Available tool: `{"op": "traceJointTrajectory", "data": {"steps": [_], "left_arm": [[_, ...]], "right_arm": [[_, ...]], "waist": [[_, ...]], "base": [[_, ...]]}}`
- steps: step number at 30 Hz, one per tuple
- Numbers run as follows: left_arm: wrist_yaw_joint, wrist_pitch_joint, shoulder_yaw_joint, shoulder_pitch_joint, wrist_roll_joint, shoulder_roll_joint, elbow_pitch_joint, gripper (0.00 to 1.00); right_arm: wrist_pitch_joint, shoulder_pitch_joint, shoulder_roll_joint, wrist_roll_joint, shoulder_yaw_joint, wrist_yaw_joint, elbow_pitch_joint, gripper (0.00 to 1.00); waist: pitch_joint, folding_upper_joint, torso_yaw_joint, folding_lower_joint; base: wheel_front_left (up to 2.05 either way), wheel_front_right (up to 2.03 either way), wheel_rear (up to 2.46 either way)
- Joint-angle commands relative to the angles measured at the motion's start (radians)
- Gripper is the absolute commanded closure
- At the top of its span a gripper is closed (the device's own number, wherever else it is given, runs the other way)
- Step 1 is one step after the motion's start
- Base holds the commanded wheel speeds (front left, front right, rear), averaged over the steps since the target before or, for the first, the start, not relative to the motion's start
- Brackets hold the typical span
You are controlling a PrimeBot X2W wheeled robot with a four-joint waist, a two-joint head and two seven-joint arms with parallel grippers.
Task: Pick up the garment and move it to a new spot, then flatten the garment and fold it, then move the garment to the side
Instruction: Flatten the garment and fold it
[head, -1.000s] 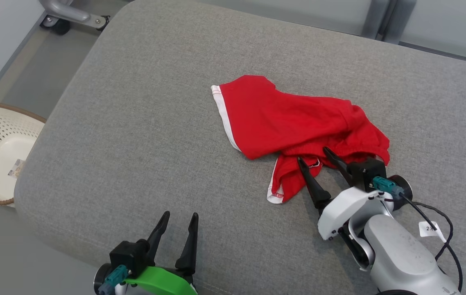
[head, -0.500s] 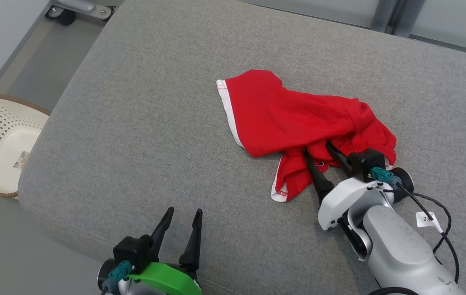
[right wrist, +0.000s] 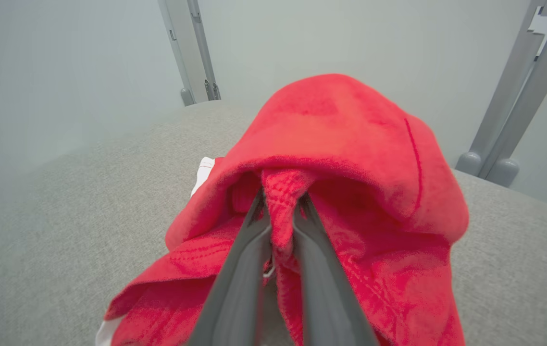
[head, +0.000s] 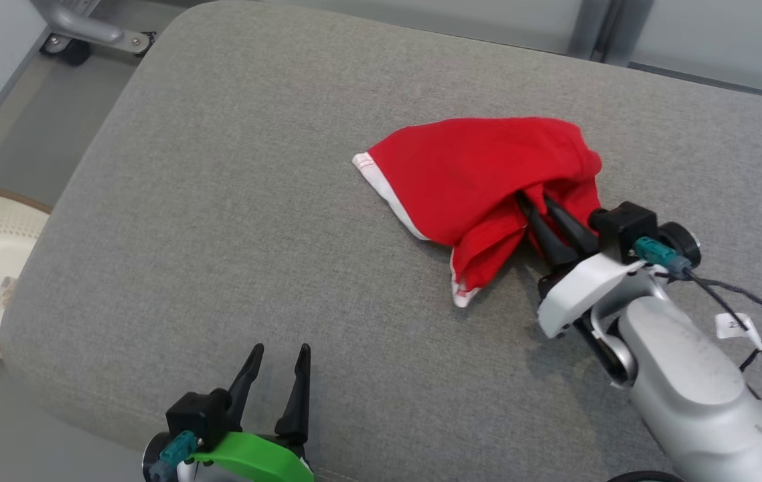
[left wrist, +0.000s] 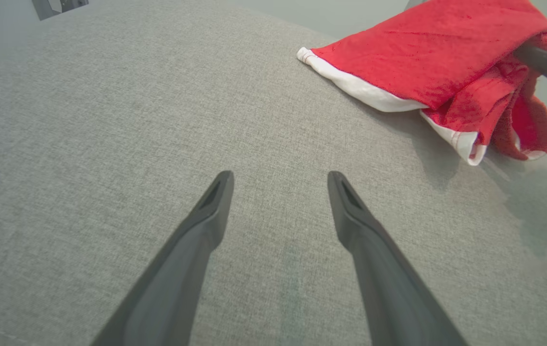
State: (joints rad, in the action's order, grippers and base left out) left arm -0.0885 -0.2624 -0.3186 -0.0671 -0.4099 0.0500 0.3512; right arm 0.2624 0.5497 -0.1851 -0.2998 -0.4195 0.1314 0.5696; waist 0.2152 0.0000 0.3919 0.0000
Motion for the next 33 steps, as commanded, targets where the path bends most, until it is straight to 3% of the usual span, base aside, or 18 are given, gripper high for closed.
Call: {"op": "traceJointTrajectory", "data": {"steps": [1,9,15,16,17,25,33], "left_arm": [[-0.004,-0.003,0.007,0.009,0.012,0.002,-0.002,0.0],[-0.013,-0.003,0.018,0.004,0.028,0.002,-0.007,0.0],[-0.02,-0.003,0.026,-0.009,0.046,0.002,-0.002,0.0],[-0.022,-0.003,0.026,-0.012,0.048,0.002,-0.001,0.0],[-0.023,-0.003,0.027,-0.014,0.049,0.002,-0.001,0.0],[-0.026,-0.003,0.048,-0.047,0.066,0.002,-0.013,0.0],[-0.034,-0.003,0.03,-0.147,0.09,0.002,-0.005,0.0]], "right_arm": [[0.001,0.01,-0.026,-0.015,0.001,-0.002,-0.018,1.0],[-0.121,-0.054,-0.209,-0.177,-0.028,-0.002,-0.16,1.0],[-0.186,-0.185,-0.257,-0.274,-0.123,-0.001,-0.171,1.0],[-0.184,-0.188,-0.262,-0.277,-0.123,-0.001,-0.168,0.26],[-0.169,-0.188,-0.264,-0.272,-0.118,-0.001,-0.168,0.0],[-0.031,-0.212,-0.219,-0.22,-0.031,-0.001,-0.188,0.0],[0.003,-0.272,-0.135,-0.11,0.101,-0.001,-0.256,0.0]], "waist": [[-0.034,0.0,-0.048,0.0],[-0.076,0.0,-0.155,0.0],[-0.074,0.0,-0.205,0.0],[-0.074,0.0,-0.208,0.0],[-0.074,0.0,-0.211,0.0],[-0.084,0.0,-0.254,0.0],[-0.068,0.0,-0.313,0.0]], "base": [[0.0,0.0,0.0],[0.0,0.0,0.0],[0.0,0.0,0.0],[0.0,0.0,0.0],[0.0,0.0,0.0],[0.0,0.0,0.0],[0.0,0.0,0.0]]}}
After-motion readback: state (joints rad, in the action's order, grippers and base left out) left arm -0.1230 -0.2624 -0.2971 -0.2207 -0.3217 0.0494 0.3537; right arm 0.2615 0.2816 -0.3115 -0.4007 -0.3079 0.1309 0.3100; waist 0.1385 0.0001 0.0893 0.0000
